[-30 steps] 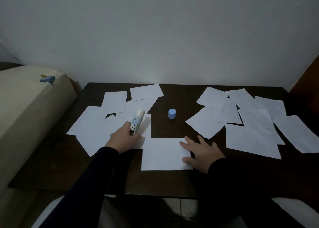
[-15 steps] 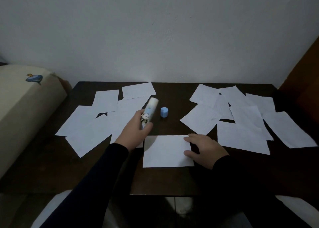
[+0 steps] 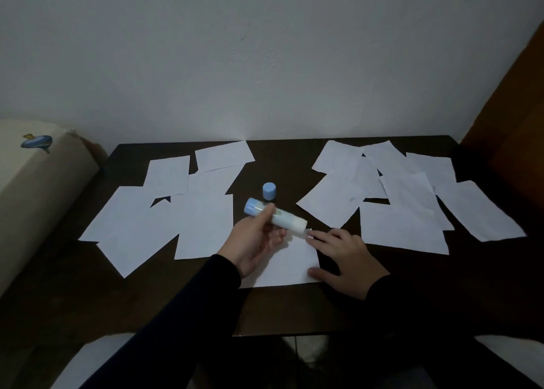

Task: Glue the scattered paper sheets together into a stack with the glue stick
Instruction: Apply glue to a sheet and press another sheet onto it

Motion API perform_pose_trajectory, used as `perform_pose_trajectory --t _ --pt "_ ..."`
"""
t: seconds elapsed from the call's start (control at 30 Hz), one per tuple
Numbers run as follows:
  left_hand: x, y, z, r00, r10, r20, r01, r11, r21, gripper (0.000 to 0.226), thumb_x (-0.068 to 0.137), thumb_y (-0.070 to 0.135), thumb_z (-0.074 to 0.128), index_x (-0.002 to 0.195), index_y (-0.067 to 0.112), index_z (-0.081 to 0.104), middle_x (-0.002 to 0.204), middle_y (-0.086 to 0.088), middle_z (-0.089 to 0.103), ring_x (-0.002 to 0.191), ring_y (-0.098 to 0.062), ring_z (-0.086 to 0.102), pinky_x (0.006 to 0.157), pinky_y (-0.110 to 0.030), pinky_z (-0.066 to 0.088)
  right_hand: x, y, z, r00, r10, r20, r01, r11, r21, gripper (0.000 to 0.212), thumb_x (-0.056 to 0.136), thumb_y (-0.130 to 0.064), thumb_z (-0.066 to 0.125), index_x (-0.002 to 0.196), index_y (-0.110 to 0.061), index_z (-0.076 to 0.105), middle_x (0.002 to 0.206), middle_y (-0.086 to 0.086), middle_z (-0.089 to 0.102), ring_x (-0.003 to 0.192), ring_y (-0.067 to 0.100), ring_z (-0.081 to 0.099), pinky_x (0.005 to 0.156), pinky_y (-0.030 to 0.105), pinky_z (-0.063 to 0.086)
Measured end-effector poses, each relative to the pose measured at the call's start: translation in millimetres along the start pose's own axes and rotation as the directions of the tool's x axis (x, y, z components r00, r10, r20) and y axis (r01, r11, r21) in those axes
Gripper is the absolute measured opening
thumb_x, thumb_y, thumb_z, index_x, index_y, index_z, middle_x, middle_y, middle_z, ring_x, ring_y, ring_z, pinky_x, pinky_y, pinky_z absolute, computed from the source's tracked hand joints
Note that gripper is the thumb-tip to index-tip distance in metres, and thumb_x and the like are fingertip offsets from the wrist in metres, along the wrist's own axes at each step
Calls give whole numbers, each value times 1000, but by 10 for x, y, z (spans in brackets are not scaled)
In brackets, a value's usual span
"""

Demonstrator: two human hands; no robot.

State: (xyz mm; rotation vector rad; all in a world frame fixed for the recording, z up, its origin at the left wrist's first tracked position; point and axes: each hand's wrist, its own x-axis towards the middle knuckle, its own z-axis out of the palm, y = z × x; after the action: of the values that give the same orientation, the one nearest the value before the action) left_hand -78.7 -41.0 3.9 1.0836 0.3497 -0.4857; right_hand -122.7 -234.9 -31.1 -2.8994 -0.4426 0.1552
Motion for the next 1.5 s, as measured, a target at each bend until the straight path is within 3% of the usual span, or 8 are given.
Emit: perform_pose_trajectory --t 0.07,0.17,0.23,0.33,0.7,1.23,1.37,1.5 --pt "41 -44 53 988 148 35 -152 961 231 31 90 18 65 118 9 53 97 -9 68 78 -10 62 74 -22 51 3 1 3 1000 2 -4 -2 1000 9 67 89 -60 50 148 -31 34 154 -18 28 136 12 27 106 36 26" --pt "84 -113 106 889 432 154 -416 618 667 39 86 22 70 116 24 46 106 10 59 90 2 57 72 -11 47 19 2 -14 1000 11 6 -12 999 38 67 88 -59 52 147 -33 35 153 -19 28 136 11 25 106 35 25" --pt "123 -179 136 814 505 286 -500 359 788 35 87 25 68 111 27 43 102 15 54 87 5 52 69 -6 43 36 2 -34 999 29 17 -31 996 79 66 86 -58 57 145 -33 39 153 -19 29 137 10 25 109 36 23" --pt "165 -276 187 772 540 335 -518 230 824 33 88 26 66 108 27 41 101 13 51 87 -1 51 68 -6 39 45 17 -65 999 48 27 -51 989 139 63 84 -56 62 140 -33 46 151 -19 32 136 8 24 110 36 21" --pt "232 -269 121 791 504 347 -467 130 874 36 89 20 64 120 21 45 111 2 55 95 -3 48 73 -7 34 60 -28 -115 998 56 24 -58 994 92 59 82 -51 66 134 -28 50 146 -15 38 133 10 30 107 37 30" --pt "69 -10 -409 821 569 43 -156 152 976 38 90 26 63 122 21 42 117 -2 55 97 -10 50 88 -24 42 80 -100 -190 990 93 106 -101 993 68 60 85 -52 62 137 -29 44 149 -15 32 137 10 25 111 38 25" --pt "-30 26 -369 741 670 42 -280 251 927 38 88 28 66 114 30 38 106 7 51 90 -8 49 78 -20 41 102 -72 -206 985 92 149 -104 991 81 60 86 -47 63 140 -30 42 151 -16 29 139 9 22 113 39 23" --pt "-201 -4 -211 785 581 216 -439 276 855 39 87 29 67 112 34 38 94 18 50 81 0 51 66 -9 39 116 -37 -230 974 83 210 -104 990 90 66 85 -46 66 143 -31 38 153 -17 24 140 10 18 116 41 19"
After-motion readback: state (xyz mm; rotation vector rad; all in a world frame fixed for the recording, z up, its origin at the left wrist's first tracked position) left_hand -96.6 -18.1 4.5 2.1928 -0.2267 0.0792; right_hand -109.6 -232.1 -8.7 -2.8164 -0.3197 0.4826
